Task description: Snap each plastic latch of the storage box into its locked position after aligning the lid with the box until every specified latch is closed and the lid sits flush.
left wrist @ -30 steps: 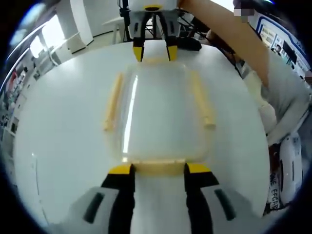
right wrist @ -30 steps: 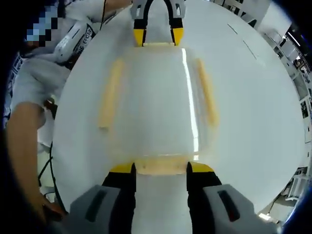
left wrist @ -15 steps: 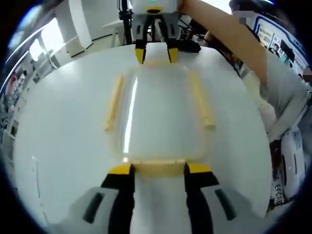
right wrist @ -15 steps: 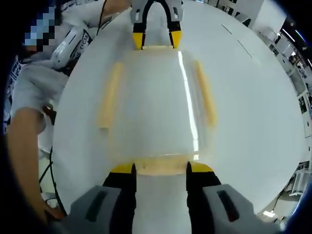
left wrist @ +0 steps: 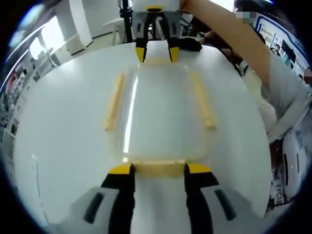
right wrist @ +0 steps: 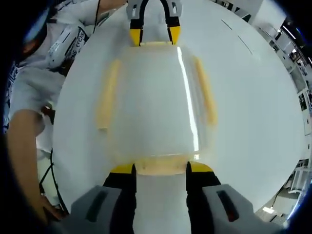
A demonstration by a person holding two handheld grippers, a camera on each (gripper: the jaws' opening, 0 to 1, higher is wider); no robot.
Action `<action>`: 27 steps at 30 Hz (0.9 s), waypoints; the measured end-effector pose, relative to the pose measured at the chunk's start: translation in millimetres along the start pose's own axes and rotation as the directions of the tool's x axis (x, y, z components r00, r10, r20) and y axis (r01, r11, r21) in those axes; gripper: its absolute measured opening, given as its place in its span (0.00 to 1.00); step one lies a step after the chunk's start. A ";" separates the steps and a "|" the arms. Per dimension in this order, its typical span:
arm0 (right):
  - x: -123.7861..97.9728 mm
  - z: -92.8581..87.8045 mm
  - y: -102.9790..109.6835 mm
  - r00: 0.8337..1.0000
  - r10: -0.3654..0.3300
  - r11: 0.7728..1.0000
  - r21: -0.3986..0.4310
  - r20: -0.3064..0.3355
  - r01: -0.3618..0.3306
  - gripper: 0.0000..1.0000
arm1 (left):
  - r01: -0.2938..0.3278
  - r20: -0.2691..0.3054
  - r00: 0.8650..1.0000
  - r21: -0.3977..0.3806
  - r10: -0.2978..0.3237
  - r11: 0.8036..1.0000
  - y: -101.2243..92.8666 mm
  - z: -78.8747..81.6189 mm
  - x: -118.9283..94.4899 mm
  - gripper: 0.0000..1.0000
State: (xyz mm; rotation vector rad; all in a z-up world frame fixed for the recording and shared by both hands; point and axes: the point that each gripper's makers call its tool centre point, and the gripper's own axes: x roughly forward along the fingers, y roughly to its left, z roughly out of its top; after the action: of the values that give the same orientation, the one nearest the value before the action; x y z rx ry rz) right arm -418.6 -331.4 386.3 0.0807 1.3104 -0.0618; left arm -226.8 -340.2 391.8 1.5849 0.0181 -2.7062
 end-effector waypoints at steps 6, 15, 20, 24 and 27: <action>0.1 0.2 -1.4 1.000 -0.006 1.000 0.009 -0.018 0.006 0.38 | 0.002 0.012 1.000 0.006 -0.002 1.000 1.7 0.0 -0.3 0.39; -0.3 -0.6 -0.4 0.999 -0.012 1.000 0.011 -0.043 0.012 0.38 | 0.003 -0.023 1.000 0.020 -0.003 1.000 2.5 0.5 -0.5 0.39; -0.1 -0.3 0.9 0.998 -0.013 1.000 0.016 -0.060 0.014 0.38 | 0.004 -0.058 0.998 0.026 -0.003 1.000 2.3 -0.9 -0.9 0.39; 0.4 0.9 2.9 0.998 -0.015 0.999 0.030 -0.066 0.017 0.38 | 0.007 -0.057 0.998 0.027 -0.005 1.000 3.3 -1.9 -1.6 0.38; 0.2 1.0 3.2 0.998 -0.014 0.999 0.033 -0.068 0.016 0.38 | 0.009 -0.058 0.998 0.033 -0.007 0.999 3.6 -3.1 -2.0 0.38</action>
State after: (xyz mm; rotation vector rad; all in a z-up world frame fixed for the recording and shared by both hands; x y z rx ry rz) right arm -417.3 -328.4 386.5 0.1027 1.3784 -0.0949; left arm -223.0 -343.8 392.0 1.6754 -0.0208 -2.6791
